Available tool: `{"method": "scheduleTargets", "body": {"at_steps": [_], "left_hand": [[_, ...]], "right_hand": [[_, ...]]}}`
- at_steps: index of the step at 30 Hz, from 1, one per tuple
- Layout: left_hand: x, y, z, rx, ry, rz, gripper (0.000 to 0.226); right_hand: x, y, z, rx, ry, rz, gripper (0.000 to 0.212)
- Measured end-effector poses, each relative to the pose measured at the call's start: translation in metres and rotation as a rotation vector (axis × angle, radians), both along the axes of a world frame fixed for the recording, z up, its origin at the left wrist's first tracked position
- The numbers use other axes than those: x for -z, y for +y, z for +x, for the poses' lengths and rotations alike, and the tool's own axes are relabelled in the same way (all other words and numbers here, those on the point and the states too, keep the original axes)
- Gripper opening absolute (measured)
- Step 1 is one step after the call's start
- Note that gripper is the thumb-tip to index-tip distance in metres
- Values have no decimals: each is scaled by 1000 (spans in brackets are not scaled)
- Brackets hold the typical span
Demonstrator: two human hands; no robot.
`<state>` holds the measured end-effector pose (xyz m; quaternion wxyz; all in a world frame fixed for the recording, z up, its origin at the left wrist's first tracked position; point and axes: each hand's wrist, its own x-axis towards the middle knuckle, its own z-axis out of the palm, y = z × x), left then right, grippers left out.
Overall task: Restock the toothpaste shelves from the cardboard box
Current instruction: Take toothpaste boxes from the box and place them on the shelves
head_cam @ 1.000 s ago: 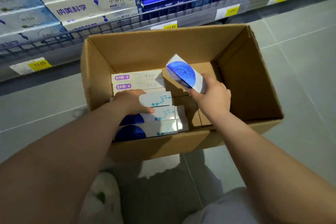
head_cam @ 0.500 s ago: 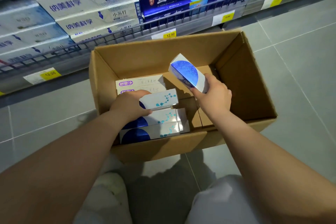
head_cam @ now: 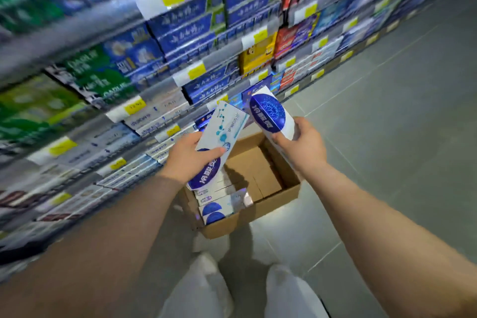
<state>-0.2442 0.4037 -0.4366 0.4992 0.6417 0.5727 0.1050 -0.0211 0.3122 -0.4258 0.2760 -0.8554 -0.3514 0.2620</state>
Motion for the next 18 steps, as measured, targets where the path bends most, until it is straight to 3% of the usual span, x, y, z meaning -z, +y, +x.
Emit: {"method": "scheduleTargets", "body": {"at_steps": [4,7,18], "left_hand": [[-119,-12,39,50,-75,50,25],[-170,-21,81,100,-136,90,25],[-265,-91,290,111,-379,168,29]], "right_hand": [[-121,-27,28,77,-12,55,51],[-170,-46,61,146,-8,129,52],[-273,-134,273,198,-104,319,43]]}}
